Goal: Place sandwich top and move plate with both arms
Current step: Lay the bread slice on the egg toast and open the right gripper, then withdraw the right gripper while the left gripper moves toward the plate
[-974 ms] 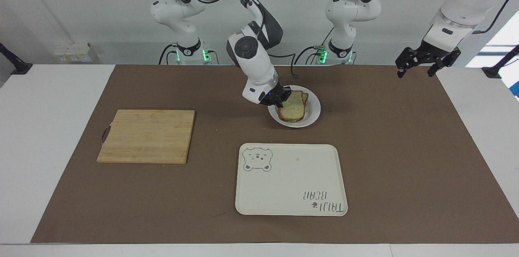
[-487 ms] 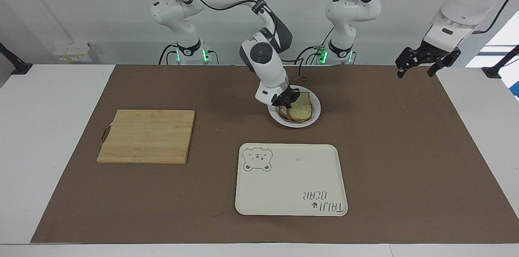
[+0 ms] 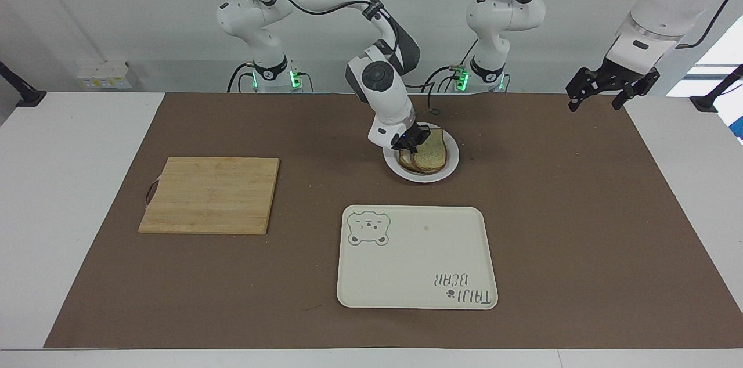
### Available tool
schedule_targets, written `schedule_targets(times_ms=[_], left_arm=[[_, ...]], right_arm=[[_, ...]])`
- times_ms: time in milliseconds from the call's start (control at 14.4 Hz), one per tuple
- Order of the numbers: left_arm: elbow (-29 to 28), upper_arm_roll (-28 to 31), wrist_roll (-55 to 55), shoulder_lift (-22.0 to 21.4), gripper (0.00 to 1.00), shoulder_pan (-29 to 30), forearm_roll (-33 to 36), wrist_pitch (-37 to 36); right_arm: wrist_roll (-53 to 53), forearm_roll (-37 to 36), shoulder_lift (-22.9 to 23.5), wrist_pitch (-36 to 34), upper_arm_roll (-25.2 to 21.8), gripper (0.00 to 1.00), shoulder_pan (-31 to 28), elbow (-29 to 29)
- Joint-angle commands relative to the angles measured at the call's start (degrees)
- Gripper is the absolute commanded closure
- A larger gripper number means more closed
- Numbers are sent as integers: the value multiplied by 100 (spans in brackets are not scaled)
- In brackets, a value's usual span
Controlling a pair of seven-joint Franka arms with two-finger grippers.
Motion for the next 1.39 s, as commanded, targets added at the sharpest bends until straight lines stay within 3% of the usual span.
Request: schedule_targets(times_ms=[0, 348, 1043, 1321], left_arm=[[57, -6, 53, 25, 0, 40, -4, -81], [57, -6, 53, 25, 0, 40, -4, -81], [57, -6, 53, 25, 0, 40, -4, -81], [57, -6, 53, 17, 0, 40, -4, -81]], right_arm=[[1, 100, -77, 18, 4, 0, -68, -48], [-16, -5, -182, -52, -32, 0, -656, -4], [-25, -1972, -1210, -1036, -40, 0, -1869, 57], [-25, -2308, -1316, -1625, -66, 0, -2177, 523]])
